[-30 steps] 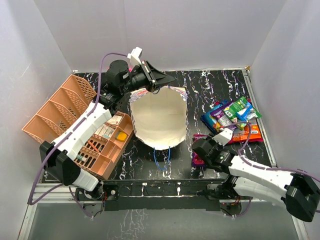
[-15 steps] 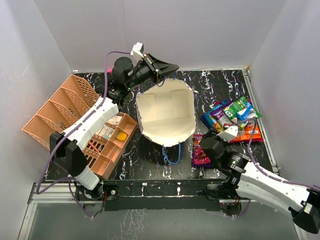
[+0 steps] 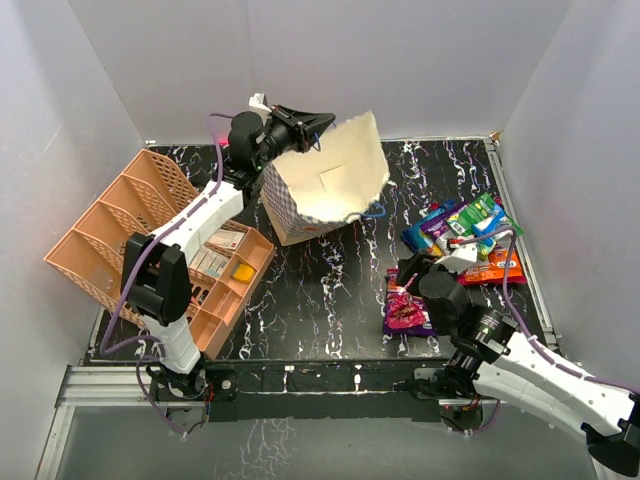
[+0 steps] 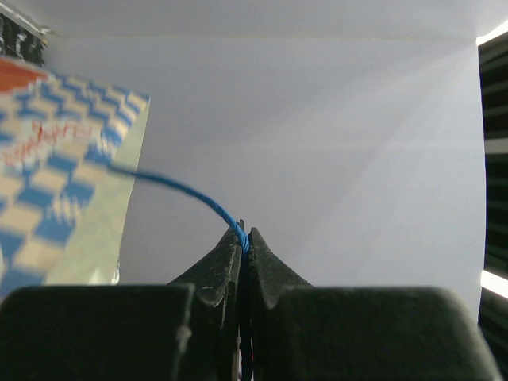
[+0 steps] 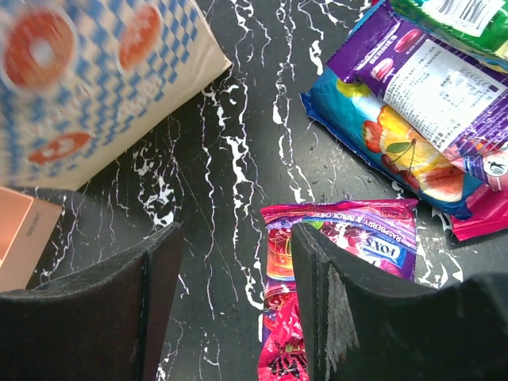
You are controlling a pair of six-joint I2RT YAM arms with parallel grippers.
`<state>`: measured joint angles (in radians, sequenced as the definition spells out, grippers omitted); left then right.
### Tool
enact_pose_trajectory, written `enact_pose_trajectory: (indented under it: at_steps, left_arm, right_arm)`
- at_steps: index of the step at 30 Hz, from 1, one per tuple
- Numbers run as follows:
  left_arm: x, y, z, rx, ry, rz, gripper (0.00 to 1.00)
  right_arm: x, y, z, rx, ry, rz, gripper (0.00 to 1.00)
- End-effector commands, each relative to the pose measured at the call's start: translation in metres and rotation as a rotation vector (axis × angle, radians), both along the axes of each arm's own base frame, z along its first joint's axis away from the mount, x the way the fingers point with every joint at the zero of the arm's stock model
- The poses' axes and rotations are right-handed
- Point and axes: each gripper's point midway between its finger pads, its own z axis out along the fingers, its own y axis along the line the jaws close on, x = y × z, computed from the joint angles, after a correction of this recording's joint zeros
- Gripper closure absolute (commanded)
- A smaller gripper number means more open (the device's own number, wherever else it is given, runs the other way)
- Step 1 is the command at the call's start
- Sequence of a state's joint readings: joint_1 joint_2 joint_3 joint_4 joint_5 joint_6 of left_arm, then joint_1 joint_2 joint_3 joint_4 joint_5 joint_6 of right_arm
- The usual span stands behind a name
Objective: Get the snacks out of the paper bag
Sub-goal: Adjust the paper bag at the center of the board.
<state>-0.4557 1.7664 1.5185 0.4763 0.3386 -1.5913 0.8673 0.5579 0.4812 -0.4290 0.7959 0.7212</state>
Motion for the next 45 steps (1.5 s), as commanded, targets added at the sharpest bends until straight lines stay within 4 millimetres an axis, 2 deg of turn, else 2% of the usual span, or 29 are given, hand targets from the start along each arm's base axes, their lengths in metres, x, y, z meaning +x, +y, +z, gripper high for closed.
enact_pose_trajectory:
  at_steps: [1, 6, 12, 17, 21, 24, 25, 26, 28, 32, 36, 42, 45]
  left_arm:
    - [0.013, 0.024, 0.039, -0.091, -0.064, 0.069, 1.0]
    - [0.034, 0.038, 0.034, -0.079, -0.03, 0.104, 1.0]
    - [0.055, 0.077, 0.028, -0.045, -0.023, 0.19, 1.0]
    - [0.064, 0.108, 0.024, 0.039, -0.037, 0.259, 0.86]
    - [0.065, 0.127, 0.02, 0.089, -0.039, 0.283, 0.65]
    - [0.057, 0.131, 0.025, 0.153, -0.073, 0.282, 0.43]
    - [0.054, 0.133, 0.026, 0.185, -0.079, 0.284, 0.33]
    - [0.051, 0.134, 0.028, 0.222, -0.09, 0.285, 0.27]
    - [0.044, 0.137, 0.031, 0.294, -0.112, 0.287, 0.18]
    - [0.026, 0.145, 0.027, 0.408, -0.13, 0.285, 0.1]
    - [0.006, 0.155, 0.024, 0.47, -0.138, 0.283, 0.02]
    - [-0.035, 0.164, 0.035, 0.541, -0.211, 0.24, 0.02]
    - [-0.056, 0.163, 0.034, 0.591, -0.26, 0.197, 0.02]
  right_arm:
    - [0.005, 0.013, 0.022, 0.029, -0.044, 0.055, 0.4]
    - [0.006, 0.022, 0.019, 0.01, -0.035, 0.102, 0.39]
    - [0.005, 0.034, 0.019, 0.01, -0.02, 0.163, 0.38]
    - [0.001, 0.038, 0.026, 0.002, -0.016, 0.205, 0.34]
    - [0.0, 0.037, 0.043, 0.01, -0.044, 0.216, 0.28]
    - [0.0, 0.036, 0.052, 0.027, -0.053, 0.203, 0.2]
    - [0.001, 0.036, 0.055, 0.036, -0.053, 0.195, 0.09]
    - [0.001, 0.035, 0.059, 0.047, -0.051, 0.185, 0.03]
    - [0.001, 0.037, 0.068, 0.056, -0.053, 0.188, 0.02]
    - [0.001, 0.047, 0.083, 0.03, -0.054, 0.246, 0.02]
    - [0.007, 0.042, 0.098, 0.025, -0.077, 0.208, 0.02]
    - [0.009, 0.013, 0.132, 0.107, -0.13, 0.037, 0.02]
    - [0.001, 0.02, 0.159, 0.082, -0.161, 0.142, 0.02]
